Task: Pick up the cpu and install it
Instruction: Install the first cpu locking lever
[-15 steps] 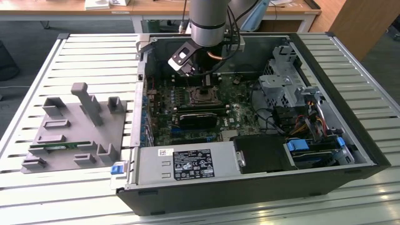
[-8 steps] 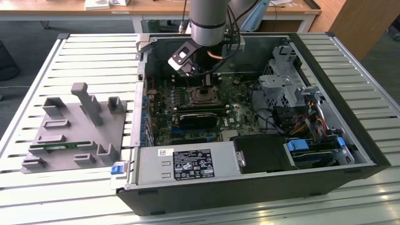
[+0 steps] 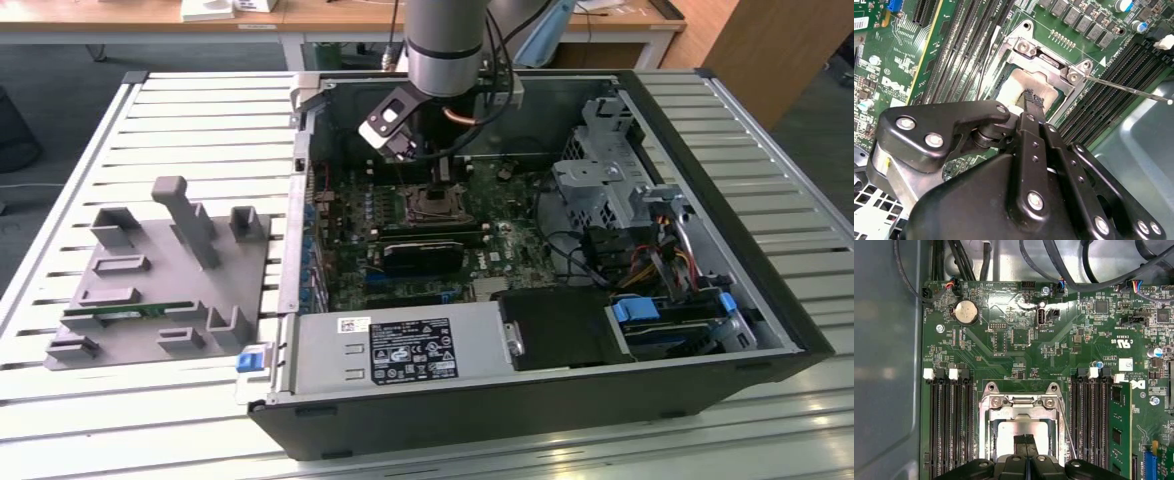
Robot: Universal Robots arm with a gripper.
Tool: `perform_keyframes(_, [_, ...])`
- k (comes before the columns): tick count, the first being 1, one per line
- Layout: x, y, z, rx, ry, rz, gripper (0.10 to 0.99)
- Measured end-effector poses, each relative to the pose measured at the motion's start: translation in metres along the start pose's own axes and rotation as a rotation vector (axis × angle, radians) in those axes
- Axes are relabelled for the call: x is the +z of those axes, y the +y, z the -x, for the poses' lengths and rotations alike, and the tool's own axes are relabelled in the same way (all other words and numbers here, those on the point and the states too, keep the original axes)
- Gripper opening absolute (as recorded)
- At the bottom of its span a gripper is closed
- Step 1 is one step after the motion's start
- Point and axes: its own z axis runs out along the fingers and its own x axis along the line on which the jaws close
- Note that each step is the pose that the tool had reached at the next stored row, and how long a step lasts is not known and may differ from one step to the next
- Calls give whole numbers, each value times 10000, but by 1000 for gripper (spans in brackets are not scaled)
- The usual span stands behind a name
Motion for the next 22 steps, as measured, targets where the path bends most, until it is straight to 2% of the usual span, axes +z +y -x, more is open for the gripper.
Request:
perform_keyframes(13, [-25, 0, 1, -1, -13, -2, 106])
perform_keyframes(22, [-109, 2, 2, -2, -54, -1, 106])
